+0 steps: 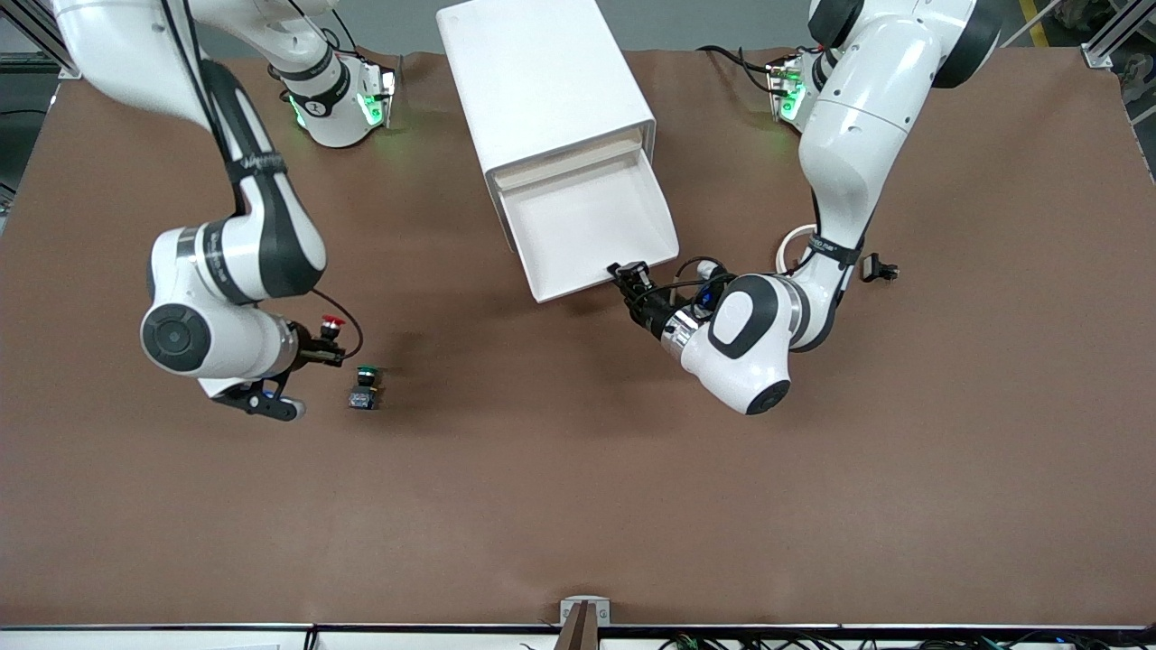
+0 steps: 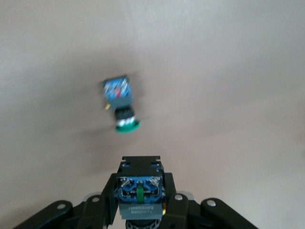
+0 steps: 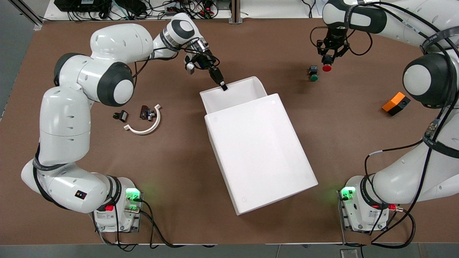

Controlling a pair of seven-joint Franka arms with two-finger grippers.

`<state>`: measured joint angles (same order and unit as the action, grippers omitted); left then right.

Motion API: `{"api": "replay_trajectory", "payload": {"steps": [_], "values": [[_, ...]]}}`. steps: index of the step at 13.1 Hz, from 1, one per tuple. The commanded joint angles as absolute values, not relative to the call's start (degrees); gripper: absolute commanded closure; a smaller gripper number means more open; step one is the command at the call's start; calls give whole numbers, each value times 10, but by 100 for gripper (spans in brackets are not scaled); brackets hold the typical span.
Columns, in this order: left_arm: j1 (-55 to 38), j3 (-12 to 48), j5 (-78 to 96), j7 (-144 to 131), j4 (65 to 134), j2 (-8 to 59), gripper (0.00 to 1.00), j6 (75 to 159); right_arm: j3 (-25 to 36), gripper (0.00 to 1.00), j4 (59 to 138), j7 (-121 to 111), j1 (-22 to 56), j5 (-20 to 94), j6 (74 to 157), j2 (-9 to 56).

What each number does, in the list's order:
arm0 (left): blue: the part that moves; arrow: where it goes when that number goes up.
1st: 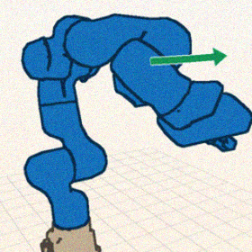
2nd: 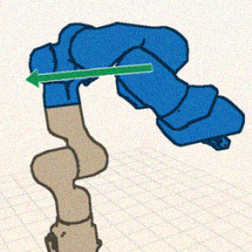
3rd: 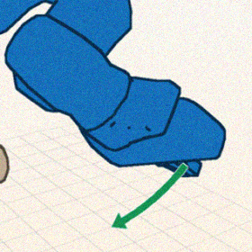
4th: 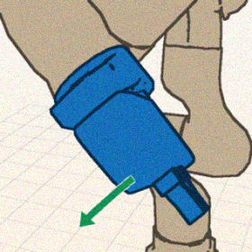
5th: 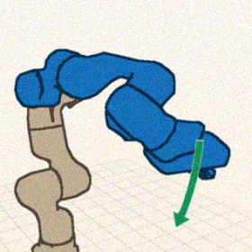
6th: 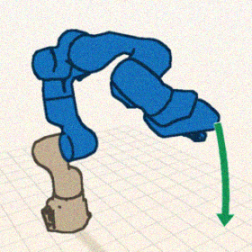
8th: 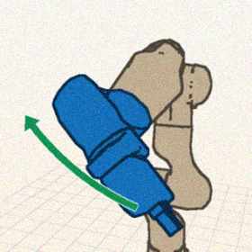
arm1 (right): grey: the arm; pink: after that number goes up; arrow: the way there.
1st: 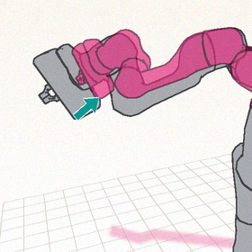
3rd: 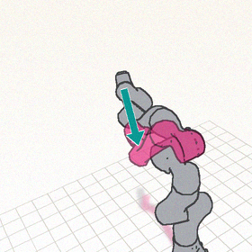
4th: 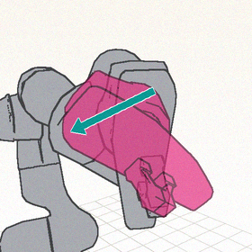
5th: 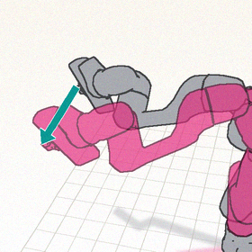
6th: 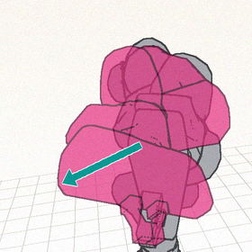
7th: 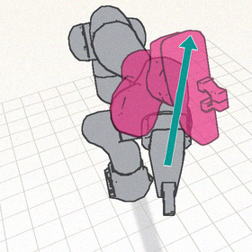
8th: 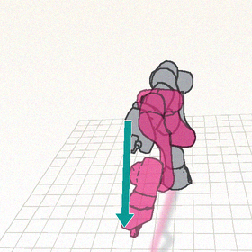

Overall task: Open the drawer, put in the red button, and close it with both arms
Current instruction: 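Carry the red button over the drawer while the left gripper withdraws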

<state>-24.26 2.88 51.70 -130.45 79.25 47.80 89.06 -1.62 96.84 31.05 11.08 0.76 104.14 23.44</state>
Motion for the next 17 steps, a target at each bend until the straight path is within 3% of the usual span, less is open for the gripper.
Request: {"api": "replay_trajectory", "payload": {"steps": [1,4,8,12,17], "values": [[-228,26,523,-1302,758,489,0,904,-18,79,945,449,177,12,967,200],[-197,23,515,-1271,737,483,0,899,-18,79,916,615,272,23,926,196],[-179,-64,513,-1233,692,476,0,899,-17,79,885,796,352,150,937,199],[-179,-168,493,-1108,692,432,0,898,-16,78,861,964,411,163,1032,223],[-177,-182,349,-838,692,373,0,897,-15,78,864,996,429,159,1071,253]]}}
